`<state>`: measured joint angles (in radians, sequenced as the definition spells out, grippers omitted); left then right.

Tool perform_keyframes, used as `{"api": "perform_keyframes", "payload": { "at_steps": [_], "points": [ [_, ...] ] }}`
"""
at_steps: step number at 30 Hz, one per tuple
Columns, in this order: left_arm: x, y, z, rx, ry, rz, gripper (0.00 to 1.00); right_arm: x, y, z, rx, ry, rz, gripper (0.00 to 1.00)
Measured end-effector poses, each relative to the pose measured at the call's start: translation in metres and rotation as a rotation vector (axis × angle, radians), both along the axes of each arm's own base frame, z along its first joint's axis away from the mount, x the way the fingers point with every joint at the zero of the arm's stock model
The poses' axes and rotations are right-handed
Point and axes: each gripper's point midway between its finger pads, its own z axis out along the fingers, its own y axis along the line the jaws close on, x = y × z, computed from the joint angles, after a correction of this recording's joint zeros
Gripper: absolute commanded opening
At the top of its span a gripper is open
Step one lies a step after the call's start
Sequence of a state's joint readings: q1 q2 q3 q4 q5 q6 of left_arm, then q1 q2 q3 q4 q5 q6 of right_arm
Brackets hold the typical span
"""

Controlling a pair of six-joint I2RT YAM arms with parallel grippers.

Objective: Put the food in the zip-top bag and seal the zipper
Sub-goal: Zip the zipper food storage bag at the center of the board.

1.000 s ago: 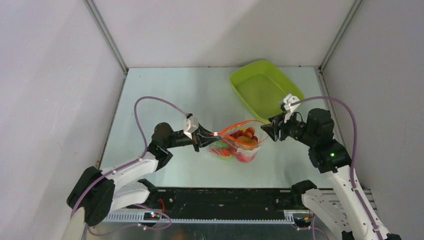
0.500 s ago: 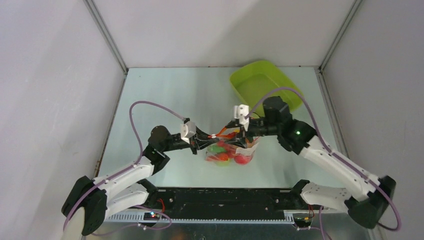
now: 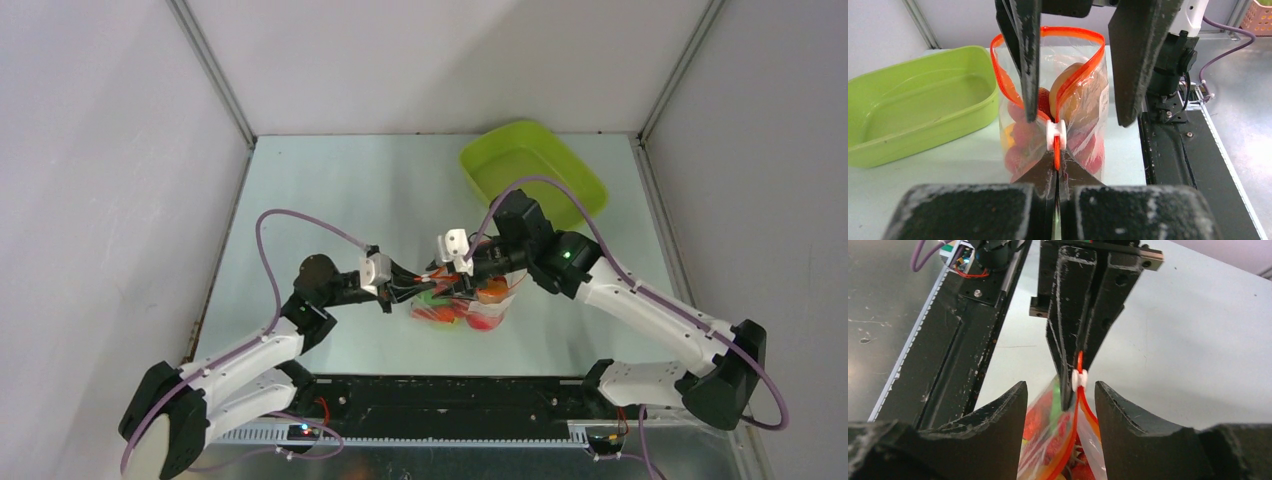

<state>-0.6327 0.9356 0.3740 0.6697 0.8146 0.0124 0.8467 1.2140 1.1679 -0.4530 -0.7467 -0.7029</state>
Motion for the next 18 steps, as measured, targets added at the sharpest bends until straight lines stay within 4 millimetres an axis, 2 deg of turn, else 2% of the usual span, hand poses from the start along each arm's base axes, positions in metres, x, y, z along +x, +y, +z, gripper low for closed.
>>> {"api": "perform_keyframes", "payload": {
  "at_steps": [8,14,18],
  "points": [
    [-0.001,0.001,-0.001,0.009,-0.018,0.001,0.0,-0.008,0.013,-0.011,-0.016,0.021,0.056,0.49],
    [-0.003,0.001,-0.001,0.013,-0.03,-0.006,0.0,-0.009,0.016,-0.012,-0.015,0.015,0.064,0.35],
    [-0.005,0.001,0.0,0.013,-0.032,-0.014,0.0,-0.008,0.016,-0.01,-0.011,0.009,0.063,0.2]
  ]
}}
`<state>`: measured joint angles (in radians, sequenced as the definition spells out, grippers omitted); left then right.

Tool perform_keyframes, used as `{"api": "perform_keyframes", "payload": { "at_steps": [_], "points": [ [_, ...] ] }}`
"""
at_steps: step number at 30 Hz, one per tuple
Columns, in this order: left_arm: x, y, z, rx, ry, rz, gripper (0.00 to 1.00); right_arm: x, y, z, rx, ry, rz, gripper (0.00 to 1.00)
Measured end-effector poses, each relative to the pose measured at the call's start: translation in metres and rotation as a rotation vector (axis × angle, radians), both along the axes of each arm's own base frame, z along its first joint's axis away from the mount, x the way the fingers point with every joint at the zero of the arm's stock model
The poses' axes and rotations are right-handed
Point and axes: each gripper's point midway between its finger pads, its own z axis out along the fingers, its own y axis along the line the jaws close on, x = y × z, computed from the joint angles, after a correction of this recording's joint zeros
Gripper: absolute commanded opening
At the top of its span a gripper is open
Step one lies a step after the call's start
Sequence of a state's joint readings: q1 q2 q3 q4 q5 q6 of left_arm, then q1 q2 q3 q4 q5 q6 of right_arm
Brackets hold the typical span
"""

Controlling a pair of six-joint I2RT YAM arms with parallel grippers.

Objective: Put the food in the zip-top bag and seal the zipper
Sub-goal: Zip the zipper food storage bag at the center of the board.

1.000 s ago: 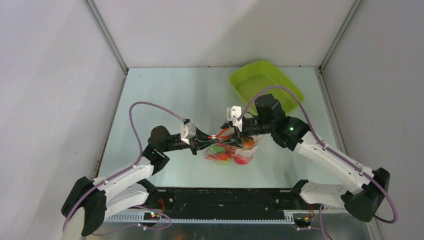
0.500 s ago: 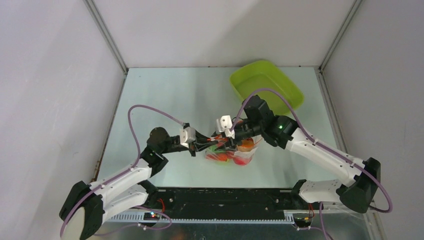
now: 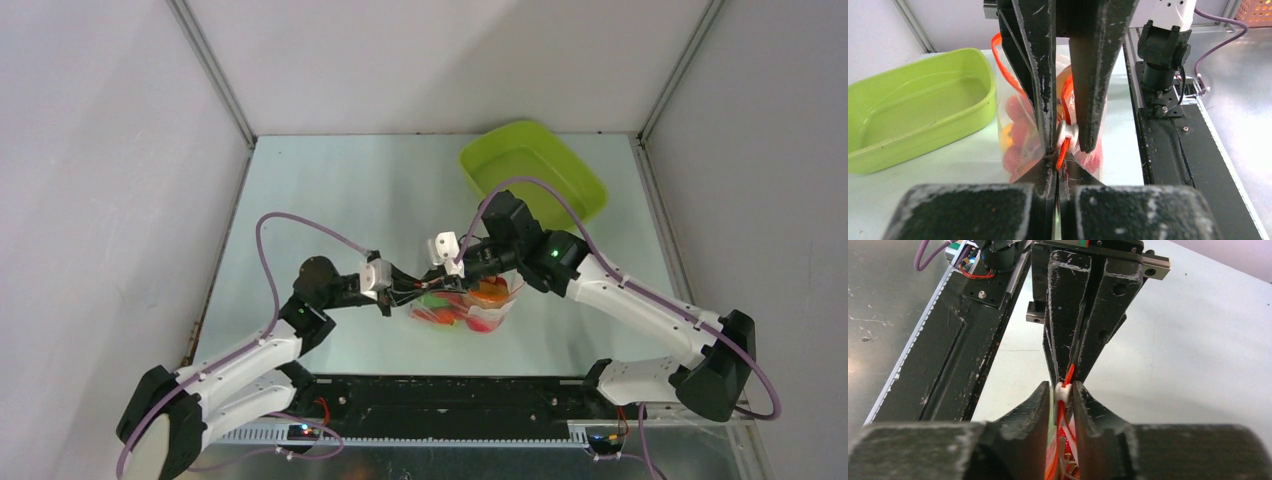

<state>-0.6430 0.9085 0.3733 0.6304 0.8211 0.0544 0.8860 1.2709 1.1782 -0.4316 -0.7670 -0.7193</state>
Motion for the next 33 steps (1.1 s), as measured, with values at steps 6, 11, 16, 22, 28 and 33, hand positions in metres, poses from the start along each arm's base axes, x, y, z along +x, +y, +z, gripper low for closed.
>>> {"api": "perform_keyframes", "payload": {
  "at_steps": [6,11,16,22,28,33],
  "points": [
    [-0.002,0.0,0.001,-0.001,-0.009,-0.006,0.0,0.004,0.0,0.002,0.0,-0.025,-0.011,0.07],
    [-0.003,0.001,-0.002,-0.006,-0.015,0.002,0.0,0.007,-0.001,-0.001,-0.013,-0.032,-0.029,0.06],
    [-0.001,0.003,-0.002,-0.014,-0.021,0.025,0.0,0.011,-0.003,-0.003,-0.03,-0.036,-0.053,0.05],
    [0.001,0.005,-0.003,-0.024,-0.028,0.045,0.0,0.016,-0.006,-0.006,-0.049,-0.042,-0.083,0.04],
    [0.001,0.007,-0.003,-0.029,-0.031,0.055,0.0,0.02,-0.011,-0.008,-0.069,-0.041,-0.108,0.04],
    [0.002,0.007,-0.003,-0.031,-0.032,0.059,0.0,0.022,-0.018,-0.009,-0.085,-0.044,-0.133,0.04]
  ]
}}
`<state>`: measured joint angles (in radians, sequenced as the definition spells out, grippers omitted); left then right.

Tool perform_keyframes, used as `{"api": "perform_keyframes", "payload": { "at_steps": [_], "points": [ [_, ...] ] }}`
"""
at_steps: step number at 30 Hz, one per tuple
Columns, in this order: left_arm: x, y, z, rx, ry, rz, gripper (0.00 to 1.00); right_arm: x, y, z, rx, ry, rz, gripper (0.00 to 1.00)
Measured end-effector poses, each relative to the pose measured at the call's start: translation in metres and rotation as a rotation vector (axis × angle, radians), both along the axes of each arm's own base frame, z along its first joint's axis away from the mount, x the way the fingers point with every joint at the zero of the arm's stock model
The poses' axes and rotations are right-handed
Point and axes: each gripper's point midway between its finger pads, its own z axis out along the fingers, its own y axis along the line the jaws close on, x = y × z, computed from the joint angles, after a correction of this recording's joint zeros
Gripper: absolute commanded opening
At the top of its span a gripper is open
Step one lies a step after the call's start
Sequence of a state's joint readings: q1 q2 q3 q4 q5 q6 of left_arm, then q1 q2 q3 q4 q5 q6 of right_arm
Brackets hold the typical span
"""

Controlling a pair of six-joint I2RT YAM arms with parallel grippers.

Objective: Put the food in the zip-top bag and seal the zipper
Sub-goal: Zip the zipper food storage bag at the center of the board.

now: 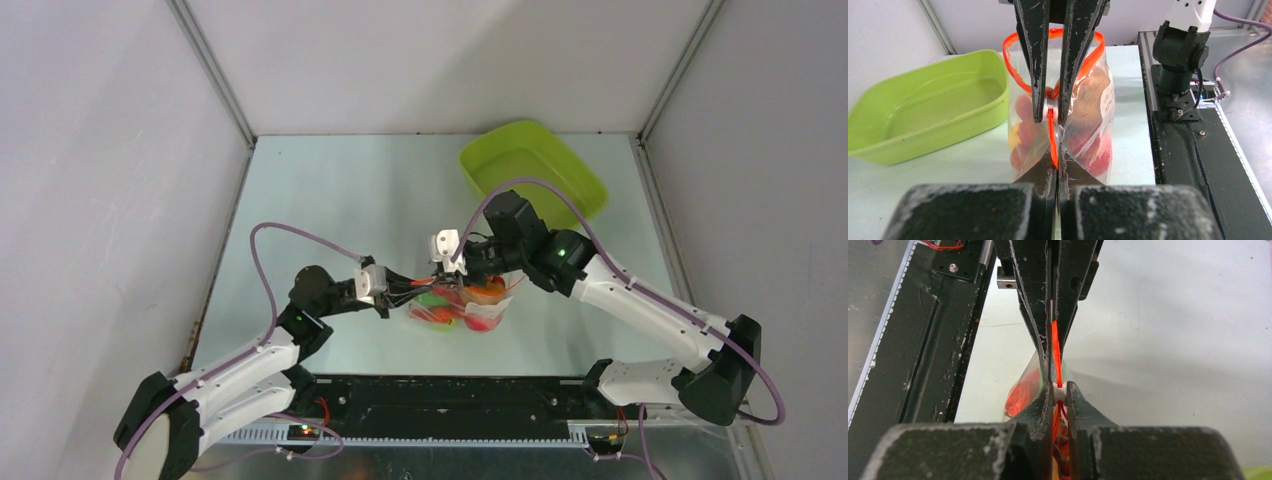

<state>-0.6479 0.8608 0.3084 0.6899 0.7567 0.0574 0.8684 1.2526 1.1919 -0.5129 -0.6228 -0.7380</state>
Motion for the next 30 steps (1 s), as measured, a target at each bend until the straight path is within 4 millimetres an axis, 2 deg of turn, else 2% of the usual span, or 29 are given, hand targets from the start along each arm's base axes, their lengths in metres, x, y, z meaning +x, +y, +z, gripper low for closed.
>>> {"api": "perform_keyframes", "payload": {
  "at_steps": [30],
  "points": [
    [0.0,0.004,0.006,-0.005,-0.029,0.022,0.0,0.02,-0.058,-0.006,-0.086,0.059,-0.175,0.02]
  ]
}}
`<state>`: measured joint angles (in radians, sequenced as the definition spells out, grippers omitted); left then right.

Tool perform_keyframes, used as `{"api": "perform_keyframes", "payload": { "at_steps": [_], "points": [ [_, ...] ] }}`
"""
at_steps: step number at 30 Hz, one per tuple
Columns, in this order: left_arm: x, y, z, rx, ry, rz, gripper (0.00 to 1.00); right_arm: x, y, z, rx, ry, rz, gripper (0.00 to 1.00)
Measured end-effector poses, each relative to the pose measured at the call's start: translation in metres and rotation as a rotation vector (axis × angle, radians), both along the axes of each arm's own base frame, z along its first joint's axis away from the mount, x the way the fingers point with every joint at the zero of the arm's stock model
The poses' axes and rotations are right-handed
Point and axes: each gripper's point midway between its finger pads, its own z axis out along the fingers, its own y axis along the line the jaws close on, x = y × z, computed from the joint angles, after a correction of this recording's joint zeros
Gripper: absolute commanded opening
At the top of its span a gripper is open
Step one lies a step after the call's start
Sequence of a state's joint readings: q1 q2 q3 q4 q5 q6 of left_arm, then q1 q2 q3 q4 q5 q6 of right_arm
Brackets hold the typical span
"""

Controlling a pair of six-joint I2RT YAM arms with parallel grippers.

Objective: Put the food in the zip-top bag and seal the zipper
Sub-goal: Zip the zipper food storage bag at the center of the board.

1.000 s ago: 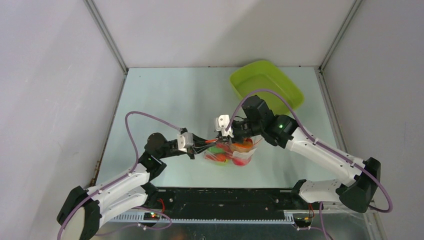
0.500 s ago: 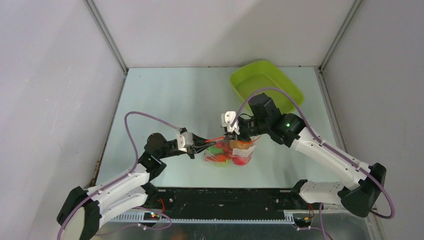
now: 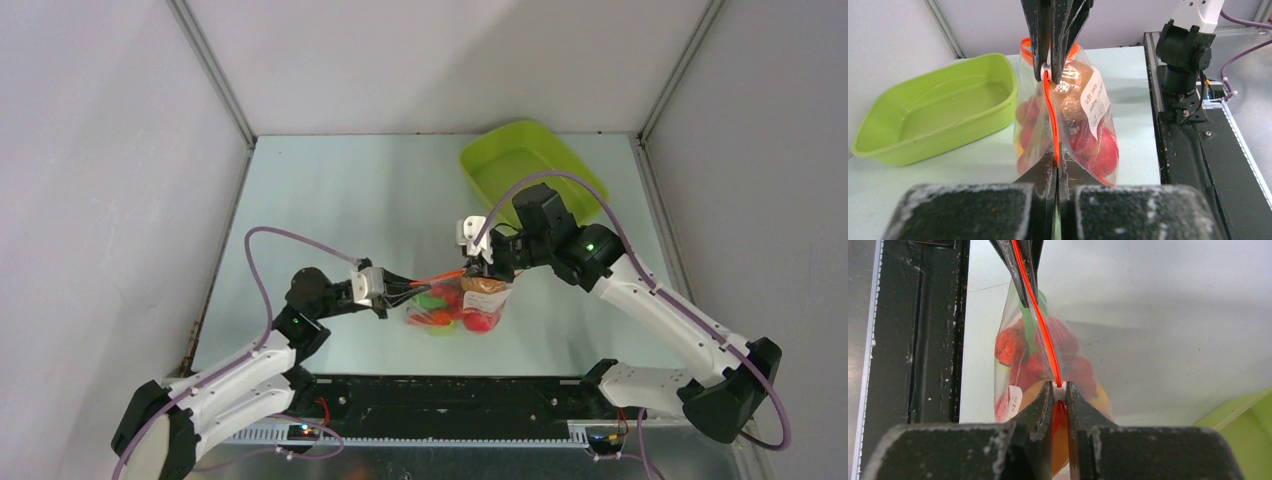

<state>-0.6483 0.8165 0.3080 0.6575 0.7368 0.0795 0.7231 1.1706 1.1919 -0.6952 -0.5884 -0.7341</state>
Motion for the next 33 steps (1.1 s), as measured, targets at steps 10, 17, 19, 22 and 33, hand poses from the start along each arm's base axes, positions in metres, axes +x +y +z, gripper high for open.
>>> {"api": "perform_keyframes", "payload": {
  "at_steps": [10,17,19,22,33],
  "points": [
    [-0.001,0.002,-0.001,0.016,-0.024,0.007,0.0,0.0,-0.013,-0.003,-0.023,0.022,-0.035,0.0],
    [0.0,0.003,-0.002,0.022,-0.031,0.013,0.12,0.0,-0.016,-0.003,-0.024,0.041,-0.063,0.0],
    [0.0,0.003,-0.002,0.021,-0.031,0.012,0.36,-0.001,-0.012,-0.002,-0.022,0.045,-0.072,0.0],
    [0.0,0.003,0.0,0.013,-0.029,0.011,0.95,-0.006,-0.004,-0.001,-0.033,0.022,-0.073,0.0],
    [-0.004,-0.003,0.039,-0.044,-0.052,-0.029,1.0,-0.027,0.03,0.035,-0.039,-0.084,-0.036,0.0]
  ]
}}
